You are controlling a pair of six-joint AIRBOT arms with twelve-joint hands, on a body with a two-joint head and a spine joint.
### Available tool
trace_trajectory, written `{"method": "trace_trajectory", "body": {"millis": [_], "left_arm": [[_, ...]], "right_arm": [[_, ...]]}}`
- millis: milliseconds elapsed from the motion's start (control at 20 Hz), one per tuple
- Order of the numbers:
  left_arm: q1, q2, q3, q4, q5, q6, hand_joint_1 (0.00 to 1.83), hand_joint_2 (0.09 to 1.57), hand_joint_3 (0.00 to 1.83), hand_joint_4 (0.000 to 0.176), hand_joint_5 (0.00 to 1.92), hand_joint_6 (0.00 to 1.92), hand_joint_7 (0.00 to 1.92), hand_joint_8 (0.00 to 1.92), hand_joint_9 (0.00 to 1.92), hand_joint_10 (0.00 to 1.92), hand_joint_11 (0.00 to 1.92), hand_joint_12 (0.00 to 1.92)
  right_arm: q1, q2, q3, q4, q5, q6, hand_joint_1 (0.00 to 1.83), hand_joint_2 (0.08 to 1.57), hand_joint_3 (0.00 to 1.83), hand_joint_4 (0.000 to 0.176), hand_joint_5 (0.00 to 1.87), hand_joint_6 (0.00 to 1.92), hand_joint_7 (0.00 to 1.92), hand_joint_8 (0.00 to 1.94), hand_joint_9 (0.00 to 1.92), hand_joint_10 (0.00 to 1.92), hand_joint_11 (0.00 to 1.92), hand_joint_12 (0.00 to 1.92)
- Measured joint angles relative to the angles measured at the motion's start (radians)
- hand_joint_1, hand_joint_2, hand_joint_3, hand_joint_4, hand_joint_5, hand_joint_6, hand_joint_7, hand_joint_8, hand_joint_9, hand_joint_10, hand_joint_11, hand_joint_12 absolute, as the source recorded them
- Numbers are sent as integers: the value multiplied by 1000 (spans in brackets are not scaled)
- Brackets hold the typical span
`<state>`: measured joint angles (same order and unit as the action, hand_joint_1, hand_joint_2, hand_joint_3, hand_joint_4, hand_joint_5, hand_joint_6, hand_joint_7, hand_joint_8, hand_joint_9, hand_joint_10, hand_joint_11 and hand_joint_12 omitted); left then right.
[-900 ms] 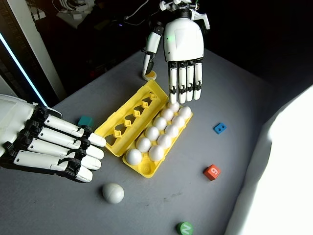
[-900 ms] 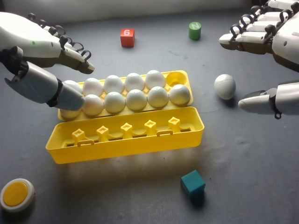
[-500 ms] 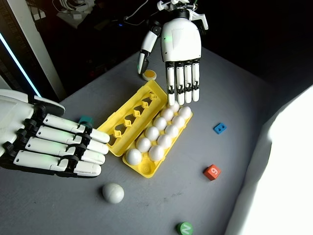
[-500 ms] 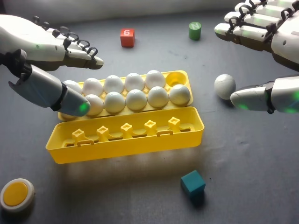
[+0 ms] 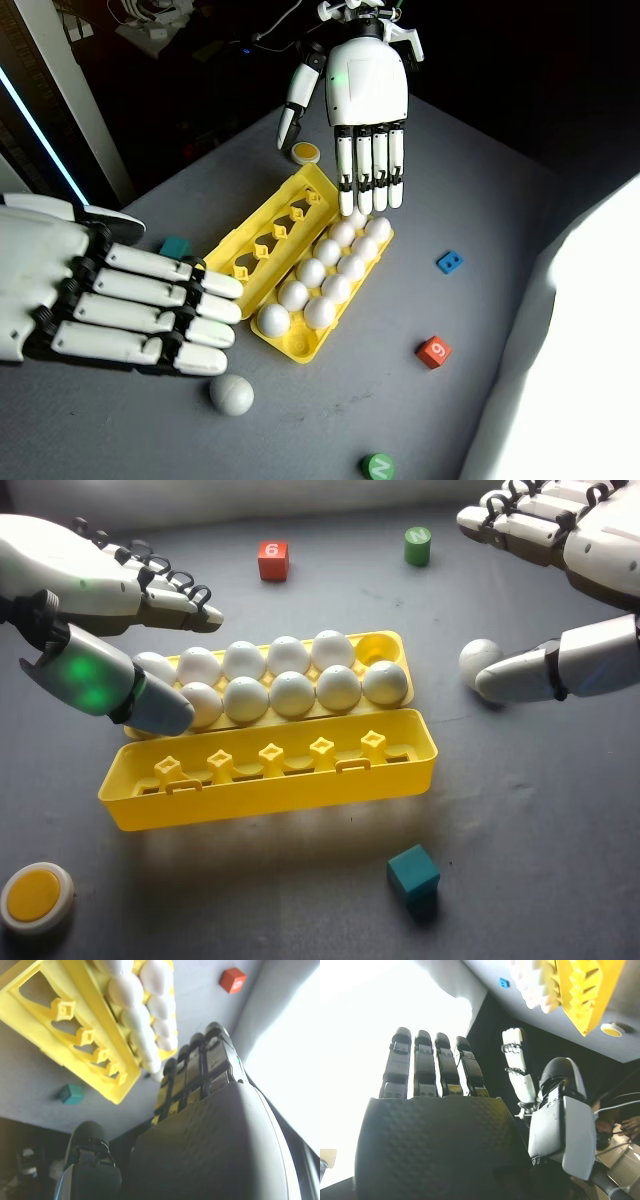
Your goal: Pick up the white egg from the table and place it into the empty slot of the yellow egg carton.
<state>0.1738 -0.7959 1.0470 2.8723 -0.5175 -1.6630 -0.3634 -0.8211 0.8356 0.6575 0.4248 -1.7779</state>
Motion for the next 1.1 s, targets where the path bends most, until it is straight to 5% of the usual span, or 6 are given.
{"method": "trace_trajectory", "body": {"millis": [200, 350, 550, 800, 850, 1100], "left_arm": [[-27, -2, 8, 0, 2, 0, 0, 1162, 4, 0, 26, 10, 24, 9, 10, 4, 0, 0], [-27, -4, 5, 0, -9, 0, 0, 1169, 6, 0, 0, 0, 0, 0, 0, 0, 0, 0], [-27, -4, 5, 0, -10, 0, 0, 1181, 9, 0, 22, 7, 31, 10, 19, 6, 9, 5], [-27, -5, 5, 0, -11, 0, 0, 1177, 4, 0, 45, 11, 40, 8, 30, 8, 14, 9], [-27, -6, 5, 0, -10, 0, 0, 1178, 5, 0, 41, 9, 37, 6, 26, 5, 14, 9], [-27, -6, 5, 1, -11, 0, 0, 1181, 5, 0, 44, 8, 38, 7, 19, 5, 11, 8]], "right_arm": [[-28, -87, 100, 43, 6, -38, 271, 782, 5, 112, 471, 38, 0, 0, 0, 0, 0, 0], [-64, -154, 182, 54, 37, -57, 429, 831, 16, 76, 568, 26, 0, 0, 0, 0, 0, 0], [-102, -229, 279, 90, 50, -87, 478, 837, 7, 98, 645, 13, 0, 0, 0, 0, 0, 0], [-102, -272, 330, 98, 72, -87, 551, 855, 10, 95, 607, 7, 0, 0, 0, 0, 0, 0], [-102, -285, 342, 101, 72, -87, 588, 862, 12, 74, 611, 8, 0, 0, 0, 0, 0, 0], [-81, -320, 362, 352, 77, -179, 581, 856, 6, 86, 615, 8, 0, 0, 0, 0, 0, 0]]}}
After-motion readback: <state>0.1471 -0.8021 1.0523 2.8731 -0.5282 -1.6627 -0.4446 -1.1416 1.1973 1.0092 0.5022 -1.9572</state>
